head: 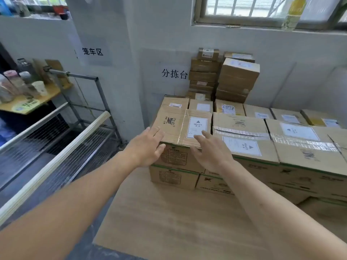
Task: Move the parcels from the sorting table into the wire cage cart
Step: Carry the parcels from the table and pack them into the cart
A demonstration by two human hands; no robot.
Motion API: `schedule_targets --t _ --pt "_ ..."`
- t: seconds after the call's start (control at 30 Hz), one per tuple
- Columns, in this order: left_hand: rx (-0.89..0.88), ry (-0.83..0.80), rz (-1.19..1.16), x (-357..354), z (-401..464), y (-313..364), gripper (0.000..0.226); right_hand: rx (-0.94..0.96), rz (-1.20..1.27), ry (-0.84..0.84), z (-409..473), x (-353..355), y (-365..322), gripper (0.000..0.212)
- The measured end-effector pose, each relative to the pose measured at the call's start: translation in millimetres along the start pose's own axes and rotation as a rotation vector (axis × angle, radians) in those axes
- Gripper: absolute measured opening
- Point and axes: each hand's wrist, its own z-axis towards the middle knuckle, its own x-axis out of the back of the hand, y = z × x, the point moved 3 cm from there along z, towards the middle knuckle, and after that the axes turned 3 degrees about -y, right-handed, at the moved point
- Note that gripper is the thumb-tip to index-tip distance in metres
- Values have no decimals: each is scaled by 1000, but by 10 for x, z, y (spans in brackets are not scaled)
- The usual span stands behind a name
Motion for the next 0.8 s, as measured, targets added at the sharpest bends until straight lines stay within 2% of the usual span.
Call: schedule_targets --t 0.13,0.27,0.37,0.5,0.8 --pt "36 -37 -55 -98 131 -196 58 -47 5 -49 177 -156 47 56" --pt "81 -94 -143 -214 294 -366 57 -94 25 1 312 -305 27 48" --pt "115 -141 -296 -309 391 -490 57 -155 165 55 348 -378 -46 48" --pt "57 -111 -469 -359 443 -563 56 -230 306 149 355 -438 -95 48" --pt "120 -44 -563 -341 336 -580 54 -349 630 326 345 -313 -90 39"
